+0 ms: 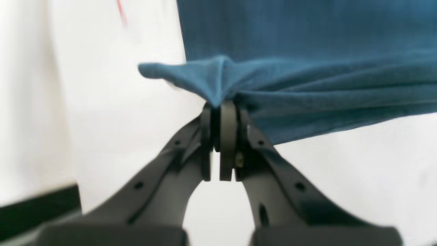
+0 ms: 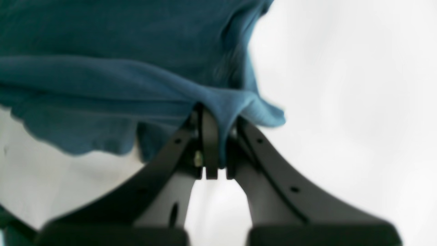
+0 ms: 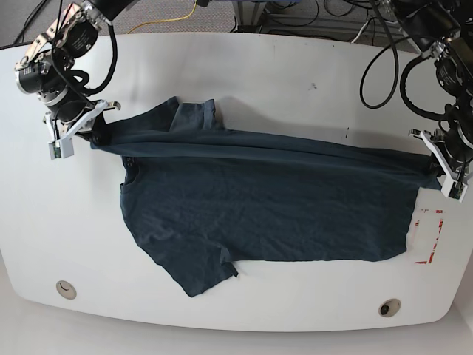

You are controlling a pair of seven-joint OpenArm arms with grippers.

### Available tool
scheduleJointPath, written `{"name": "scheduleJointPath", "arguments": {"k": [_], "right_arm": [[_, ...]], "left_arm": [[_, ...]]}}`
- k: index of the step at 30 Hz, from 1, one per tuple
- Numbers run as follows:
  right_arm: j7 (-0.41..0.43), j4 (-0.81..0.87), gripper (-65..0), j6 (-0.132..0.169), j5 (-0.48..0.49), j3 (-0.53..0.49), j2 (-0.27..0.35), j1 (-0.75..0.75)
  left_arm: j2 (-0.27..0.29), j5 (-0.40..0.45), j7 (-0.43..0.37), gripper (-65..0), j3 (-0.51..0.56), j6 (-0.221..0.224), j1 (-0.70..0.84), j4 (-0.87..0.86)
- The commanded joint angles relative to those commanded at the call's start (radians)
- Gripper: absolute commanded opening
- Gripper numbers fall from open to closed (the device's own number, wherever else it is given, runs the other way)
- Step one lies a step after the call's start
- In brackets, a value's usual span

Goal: Layout the t-shirt on the table in an organized manner, then fold the t-shirt properly
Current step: 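Lift the shoulder edge with both grippers and fold it over toward the hem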

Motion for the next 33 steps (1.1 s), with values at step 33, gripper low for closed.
{"name": "scheduleJointPath", "arguments": {"k": [33], "right_arm": [[0.006,-0.279,-64.8,0.0,-0.063,-0.196,0.354,0.654]], "left_arm": [[0.173,0.003,0.025,-64.6,0.186,0.0,-0.666,-0.002]]}}
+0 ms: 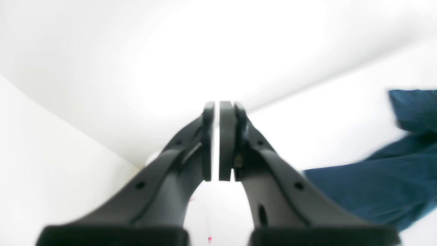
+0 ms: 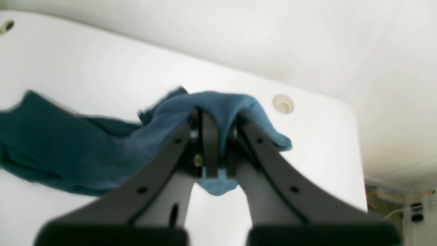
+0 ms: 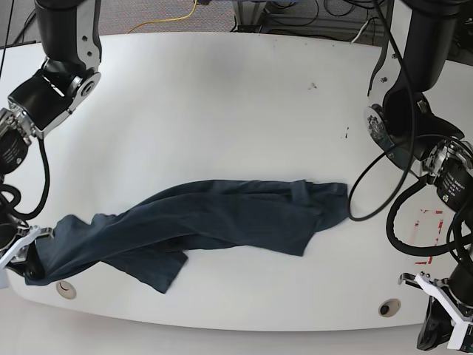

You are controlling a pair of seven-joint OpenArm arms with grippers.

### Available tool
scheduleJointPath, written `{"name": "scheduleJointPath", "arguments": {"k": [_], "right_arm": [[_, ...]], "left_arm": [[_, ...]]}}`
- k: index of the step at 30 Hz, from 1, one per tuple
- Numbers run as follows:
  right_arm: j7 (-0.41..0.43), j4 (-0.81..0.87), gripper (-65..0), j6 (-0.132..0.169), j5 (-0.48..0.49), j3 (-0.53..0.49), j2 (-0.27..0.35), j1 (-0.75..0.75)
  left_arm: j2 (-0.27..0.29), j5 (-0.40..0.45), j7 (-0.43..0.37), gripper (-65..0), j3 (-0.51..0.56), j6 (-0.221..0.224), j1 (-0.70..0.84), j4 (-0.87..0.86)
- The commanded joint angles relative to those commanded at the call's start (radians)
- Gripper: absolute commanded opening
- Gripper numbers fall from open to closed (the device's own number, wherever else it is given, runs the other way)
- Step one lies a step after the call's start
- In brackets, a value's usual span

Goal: Layout the t-shirt on the table in an organized manner, then fold the t-shirt properly
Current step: 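Lift the shoulder edge with both grippers and fold it over toward the hem, then release the left gripper and move it to grasp the folded shirt end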

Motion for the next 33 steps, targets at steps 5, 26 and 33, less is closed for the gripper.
{"name": "scheduleJointPath", "arguments": {"k": [5,26,33], "right_arm": [[0.0,-0.003,-64.8,0.0,0.005,0.0,-0.002,-0.011],[0.051,-0.002,-64.8,0.0,0.006,0.0,-0.025,-0.206],[0.054,-0.002,-64.8,0.0,0.006,0.0,-0.025,-0.233]], "left_arm": [[-0.002,0.005,0.0,-64.4,0.023,0.0,0.064,-0.002],[0.227,0.003,-0.143,-22.1,0.101,0.0,0.496,-0.262],[0.272,0.002,-0.369,-22.1,0.16,0.134,0.5,-0.509]]}}
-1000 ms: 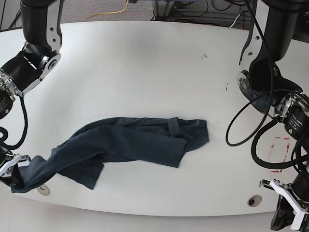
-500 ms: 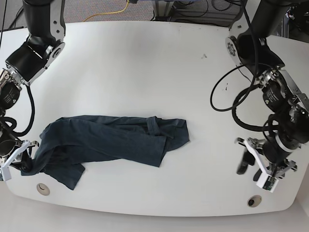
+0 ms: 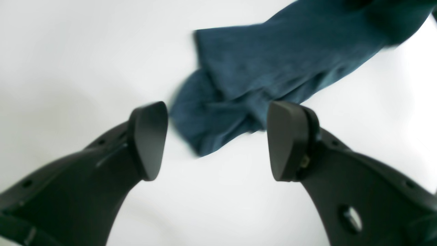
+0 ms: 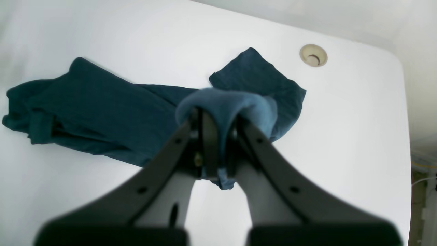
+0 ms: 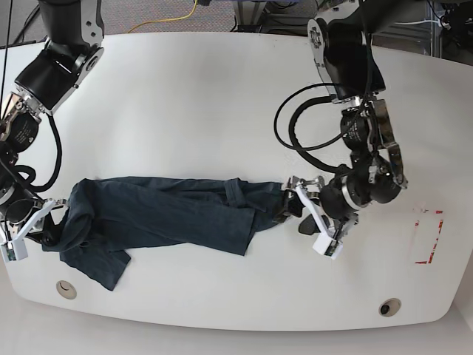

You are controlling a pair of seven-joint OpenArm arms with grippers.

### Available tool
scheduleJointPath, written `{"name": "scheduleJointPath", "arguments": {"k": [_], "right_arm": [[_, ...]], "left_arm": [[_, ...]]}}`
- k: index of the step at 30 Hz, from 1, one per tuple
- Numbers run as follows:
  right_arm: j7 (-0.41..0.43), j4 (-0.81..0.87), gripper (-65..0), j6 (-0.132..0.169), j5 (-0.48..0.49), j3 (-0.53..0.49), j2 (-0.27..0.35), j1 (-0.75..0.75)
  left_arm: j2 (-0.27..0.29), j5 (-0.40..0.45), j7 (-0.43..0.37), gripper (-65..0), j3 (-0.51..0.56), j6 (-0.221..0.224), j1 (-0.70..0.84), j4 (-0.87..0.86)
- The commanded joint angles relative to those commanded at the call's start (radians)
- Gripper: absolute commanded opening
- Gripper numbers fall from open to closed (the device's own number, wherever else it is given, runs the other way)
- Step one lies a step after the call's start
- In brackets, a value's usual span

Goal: Layout the t-shirt on the table in an organized manner, then fold the t-shirt properly
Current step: 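Release the left gripper and move it to grasp the folded shirt end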

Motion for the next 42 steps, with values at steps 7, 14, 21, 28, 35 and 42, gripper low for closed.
{"name": "scheduleJointPath", "arguments": {"k": [7,14,21,28,35,42], "right_arm": [[0.0,0.0,-64.8,0.0,0.0,0.002,0.0,-0.025],[0.0,0.0,-64.8,0.0,0.0,0.002,-0.002,-0.031],[0.0,0.0,-64.8,0.0,0.0,0.002,-0.002,-0.048],[-0.002,0.0,-64.8,0.0,0.0,0.002,-0.002,-0.051],[-0.002,0.0,-64.8,0.0,0.0,0.002,-0.002,-0.051],[-0.003,0.002,-64.8,0.0,0.0,0.002,-0.003,-0.051]], "left_arm": [[0.011,0.003,-0.247,-22.2,0.06,0.097,-0.017,-0.227],[0.011,-0.003,-0.402,-22.2,0.144,0.157,-0.08,-0.439],[0.011,-0.003,-0.506,-22.2,0.204,0.158,-0.133,-0.58],[0.011,-0.005,-0.551,-22.2,0.204,0.163,-0.204,-0.75],[0.011,-0.061,-0.548,-22.2,0.207,0.212,-0.222,-0.775],[0.011,-0.097,-0.494,-22.2,0.207,0.222,-0.186,-0.637]]}}
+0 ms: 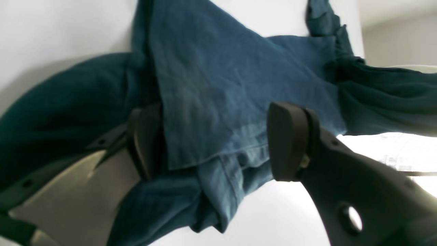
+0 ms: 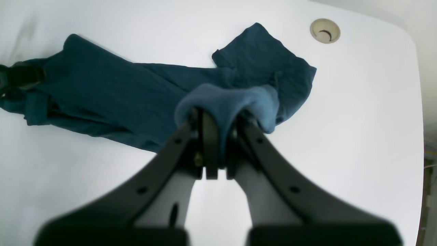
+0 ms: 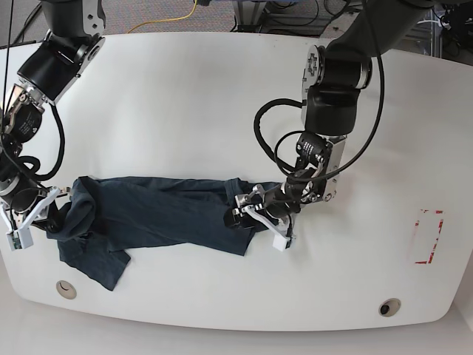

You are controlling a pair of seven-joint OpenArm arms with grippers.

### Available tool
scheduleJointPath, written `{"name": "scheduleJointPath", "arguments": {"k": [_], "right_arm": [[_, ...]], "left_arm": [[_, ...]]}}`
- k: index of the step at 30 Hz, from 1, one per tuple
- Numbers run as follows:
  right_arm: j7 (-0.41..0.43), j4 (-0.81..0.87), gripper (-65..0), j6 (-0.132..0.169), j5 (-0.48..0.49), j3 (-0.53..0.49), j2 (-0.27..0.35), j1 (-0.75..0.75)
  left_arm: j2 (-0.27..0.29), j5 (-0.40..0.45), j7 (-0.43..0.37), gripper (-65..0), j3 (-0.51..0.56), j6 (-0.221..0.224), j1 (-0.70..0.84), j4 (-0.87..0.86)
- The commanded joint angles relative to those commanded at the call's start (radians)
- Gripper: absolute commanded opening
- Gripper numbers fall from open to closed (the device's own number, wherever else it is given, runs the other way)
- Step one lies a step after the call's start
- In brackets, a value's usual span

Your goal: Layout the t-shirt on the table in an organized manner, then fold the t-shirt properly

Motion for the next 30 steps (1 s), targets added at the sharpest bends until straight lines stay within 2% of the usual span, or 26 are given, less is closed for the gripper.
{"name": "scheduleJointPath", "arguments": {"k": [2,4,16,22,30], "right_arm": [[0.0,0.0,-64.8,0.0,0.0,0.0,-0.005,0.0],[0.0,0.0,-64.8,0.0,0.0,0.0,-0.014,0.0],[-0.002,0.04,-64.8,0.0,0.0,-0.002,-0.043,0.0],[-0.002,0.04,-64.8,0.0,0.0,-0.002,-0.044,-0.003],[-0.002,0.041,-64.8,0.0,0.0,-0.002,-0.046,-0.028]], "left_arm": [[0.0,-0.002,0.015,-22.2,0.0,0.037,0.014,0.038],[0.0,-0.002,0.021,-22.2,0.0,0.052,0.015,0.049],[0.0,0.0,0.026,-22.2,0.0,0.057,0.014,0.023],[0.0,0.0,0.025,-22.2,0.0,0.161,0.014,-0.008],[0.0,-0.005,0.025,-22.2,0.0,0.17,0.032,-0.006]]}}
